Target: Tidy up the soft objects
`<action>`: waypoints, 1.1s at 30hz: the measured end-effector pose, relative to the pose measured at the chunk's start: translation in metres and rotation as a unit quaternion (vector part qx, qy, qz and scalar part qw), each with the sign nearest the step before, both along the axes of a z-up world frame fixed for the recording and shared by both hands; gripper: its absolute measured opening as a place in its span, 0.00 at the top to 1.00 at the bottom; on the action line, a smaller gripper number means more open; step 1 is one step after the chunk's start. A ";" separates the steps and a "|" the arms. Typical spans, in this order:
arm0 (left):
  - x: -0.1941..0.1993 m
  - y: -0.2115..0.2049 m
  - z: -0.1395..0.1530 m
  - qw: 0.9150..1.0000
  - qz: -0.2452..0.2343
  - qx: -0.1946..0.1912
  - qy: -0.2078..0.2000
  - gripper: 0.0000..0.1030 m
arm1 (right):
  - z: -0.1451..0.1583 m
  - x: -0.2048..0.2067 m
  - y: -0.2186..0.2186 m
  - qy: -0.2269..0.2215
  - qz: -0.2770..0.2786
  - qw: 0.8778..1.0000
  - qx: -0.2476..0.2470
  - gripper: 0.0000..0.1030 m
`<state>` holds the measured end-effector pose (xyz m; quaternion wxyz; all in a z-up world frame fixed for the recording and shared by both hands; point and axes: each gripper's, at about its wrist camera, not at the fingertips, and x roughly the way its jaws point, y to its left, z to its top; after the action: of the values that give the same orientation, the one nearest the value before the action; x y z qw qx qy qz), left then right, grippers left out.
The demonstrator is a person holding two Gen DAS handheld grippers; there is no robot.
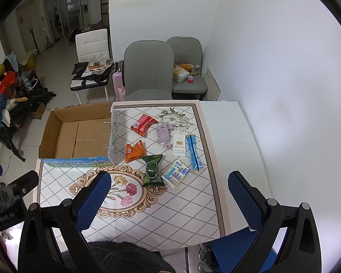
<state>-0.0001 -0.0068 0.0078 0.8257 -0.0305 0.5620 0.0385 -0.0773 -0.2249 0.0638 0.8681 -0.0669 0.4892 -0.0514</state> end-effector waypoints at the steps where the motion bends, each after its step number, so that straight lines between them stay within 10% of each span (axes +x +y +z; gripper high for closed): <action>1: 0.000 -0.001 0.000 1.000 -0.001 0.000 0.000 0.00 | 0.001 0.000 0.000 0.000 0.000 1.000 0.000 0.00; 33: -0.007 0.002 0.009 1.000 -0.005 -0.003 -0.020 0.00 | 0.006 -0.004 -0.008 -0.024 -0.004 1.000 0.004 0.00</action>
<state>-0.0069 -0.0047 0.0165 0.8368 -0.0312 0.5457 0.0317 -0.0818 -0.2328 0.0703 0.8793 -0.0604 0.4691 -0.0550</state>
